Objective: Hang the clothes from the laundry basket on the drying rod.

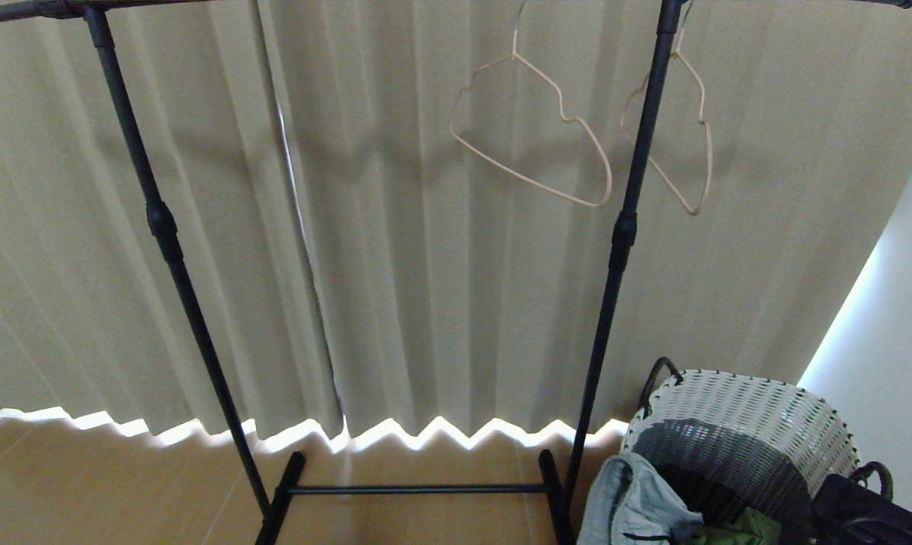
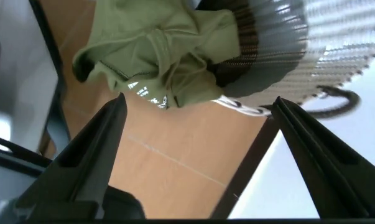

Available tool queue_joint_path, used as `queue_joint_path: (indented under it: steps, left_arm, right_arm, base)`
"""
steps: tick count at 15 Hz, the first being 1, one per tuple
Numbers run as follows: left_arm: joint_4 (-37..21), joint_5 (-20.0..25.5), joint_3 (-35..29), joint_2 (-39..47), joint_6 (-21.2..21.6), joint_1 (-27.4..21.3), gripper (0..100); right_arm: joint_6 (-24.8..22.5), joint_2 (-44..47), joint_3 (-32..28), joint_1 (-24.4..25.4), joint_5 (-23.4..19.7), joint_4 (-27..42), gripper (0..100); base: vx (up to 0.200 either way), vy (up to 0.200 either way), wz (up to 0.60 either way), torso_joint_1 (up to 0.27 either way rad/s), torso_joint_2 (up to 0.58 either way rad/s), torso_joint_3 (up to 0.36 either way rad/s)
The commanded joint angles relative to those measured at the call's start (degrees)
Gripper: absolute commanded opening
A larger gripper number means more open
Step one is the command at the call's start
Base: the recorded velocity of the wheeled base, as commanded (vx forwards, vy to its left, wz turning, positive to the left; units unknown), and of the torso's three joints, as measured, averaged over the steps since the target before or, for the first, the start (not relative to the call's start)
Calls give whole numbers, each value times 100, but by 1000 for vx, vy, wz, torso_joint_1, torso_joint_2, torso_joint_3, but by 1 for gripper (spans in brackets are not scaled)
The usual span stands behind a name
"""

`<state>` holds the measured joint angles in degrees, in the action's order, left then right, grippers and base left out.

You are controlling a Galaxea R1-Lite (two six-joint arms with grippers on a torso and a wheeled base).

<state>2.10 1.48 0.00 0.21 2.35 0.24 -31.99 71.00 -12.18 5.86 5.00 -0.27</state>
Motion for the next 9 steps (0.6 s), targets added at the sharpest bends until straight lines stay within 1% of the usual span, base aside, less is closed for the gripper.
queue_joint_path:
  steps: [1, 7, 8, 9]
  left_arm:
    - [1, 2, 0, -3, 2, 2, 100]
    - [1, -7, 0, -3, -7, 2, 100]
    - [10, -7, 0, -3, -7, 2, 100]
    - [10, -7, 0, -3, -7, 2, 100]
  right_arm:
    - [-159, 951, 23, 2, 1, -272, 100]
    - [-185, 1847, -4, 2, 19, -1010, 100]
    - [-185, 2032, 5, 2, 115, -1195, 100]
    - [-185, 2032, 5, 2, 115, -1195, 100]
  base:
    - [0, 0, 0, 0, 0, 0]
    - [0, 0, 0, 0, 0, 0]
    - [0, 0, 0, 0, 0, 0]
    - [0, 0, 0, 0, 0, 0]
